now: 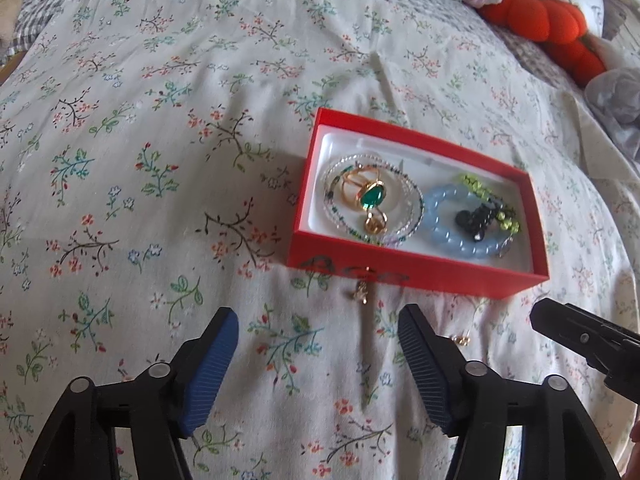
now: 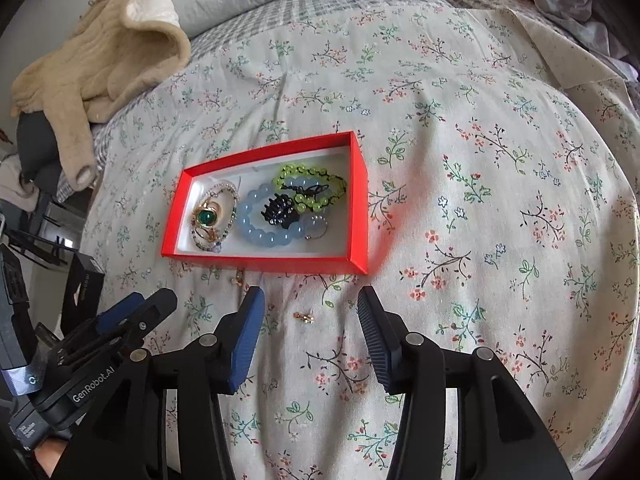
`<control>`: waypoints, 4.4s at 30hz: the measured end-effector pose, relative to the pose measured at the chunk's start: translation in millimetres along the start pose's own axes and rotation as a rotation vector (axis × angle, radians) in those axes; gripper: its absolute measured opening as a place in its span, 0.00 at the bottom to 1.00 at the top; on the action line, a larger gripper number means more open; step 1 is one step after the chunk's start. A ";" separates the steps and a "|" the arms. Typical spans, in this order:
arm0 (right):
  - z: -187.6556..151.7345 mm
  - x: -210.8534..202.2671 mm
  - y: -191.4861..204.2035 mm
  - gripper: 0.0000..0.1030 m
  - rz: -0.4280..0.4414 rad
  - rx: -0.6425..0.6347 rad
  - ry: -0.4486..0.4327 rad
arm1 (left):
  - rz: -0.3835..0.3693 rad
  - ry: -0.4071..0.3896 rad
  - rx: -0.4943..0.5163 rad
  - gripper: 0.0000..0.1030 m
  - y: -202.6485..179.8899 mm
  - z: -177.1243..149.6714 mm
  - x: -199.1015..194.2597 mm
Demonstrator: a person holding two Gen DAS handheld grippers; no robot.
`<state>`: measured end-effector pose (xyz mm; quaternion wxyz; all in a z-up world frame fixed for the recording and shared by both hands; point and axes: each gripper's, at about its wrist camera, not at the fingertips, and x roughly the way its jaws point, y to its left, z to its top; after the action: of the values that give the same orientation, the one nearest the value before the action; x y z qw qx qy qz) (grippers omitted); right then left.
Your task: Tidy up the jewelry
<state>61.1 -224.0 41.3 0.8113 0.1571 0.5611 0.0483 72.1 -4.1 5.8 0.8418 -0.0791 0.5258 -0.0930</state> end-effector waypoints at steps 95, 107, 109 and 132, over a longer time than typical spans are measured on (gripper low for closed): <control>6.3 44.2 -31.0 0.11 -0.027 -0.032 0.117 | -0.053 0.124 0.013 0.04 -19.9 11.1 78.6; 2.5 24.7 -24.6 0.11 0.012 -0.019 0.073 | -0.143 0.067 0.031 0.04 -14.1 4.6 32.4; 2.2 20.3 -22.6 0.11 0.020 -0.021 0.060 | -0.182 0.041 0.031 0.04 -14.2 5.3 21.7; 30.2 12.6 -15.2 0.11 0.088 0.000 -0.076 | -0.246 -0.074 0.054 0.04 -39.6 32.5 25.2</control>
<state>92.1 -241.2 35.0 0.8290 0.1833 0.5225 0.0781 109.3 -47.4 7.1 0.8447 -0.1238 0.4781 -0.2066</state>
